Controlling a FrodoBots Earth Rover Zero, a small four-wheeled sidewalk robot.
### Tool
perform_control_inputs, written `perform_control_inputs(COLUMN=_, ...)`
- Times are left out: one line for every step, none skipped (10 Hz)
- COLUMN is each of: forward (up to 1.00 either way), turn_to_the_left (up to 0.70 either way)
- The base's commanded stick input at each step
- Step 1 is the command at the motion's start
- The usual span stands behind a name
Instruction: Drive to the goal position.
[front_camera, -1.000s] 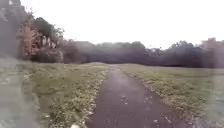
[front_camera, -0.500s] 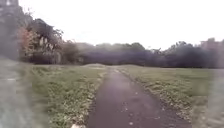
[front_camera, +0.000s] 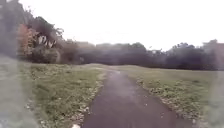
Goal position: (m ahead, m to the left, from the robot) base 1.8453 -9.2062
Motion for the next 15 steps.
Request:
perform_control_inputs(forward=1.0, turn_to_the_left=-0.06)
perform_control_inputs(forward=1.0, turn_to_the_left=-0.1)
perform_control_inputs(forward=1.0, turn_to_the_left=-0.13)
perform_control_inputs(forward=1.0, turn_to_the_left=-0.07)
perform_control_inputs(forward=1.0, turn_to_the_left=0.0)
perform_control_inputs(forward=1.0, turn_to_the_left=0.0)
perform_control_inputs(forward=1.0, turn_to_the_left=0.0)
perform_control_inputs(forward=1.0, turn_to_the_left=0.0)
perform_control_inputs(forward=1.0, turn_to_the_left=0.0)
perform_control_inputs(forward=1.0, turn_to_the_left=0.0)
perform_control_inputs(forward=1.0, turn_to_the_left=0.0)
perform_control_inputs(forward=1.0, turn_to_the_left=0.0)
perform_control_inputs(forward=1.0, turn_to_the_left=0.0)
perform_control_inputs(forward=1.0, turn_to_the_left=0.0)
perform_control_inputs(forward=1.0, turn_to_the_left=0.0)
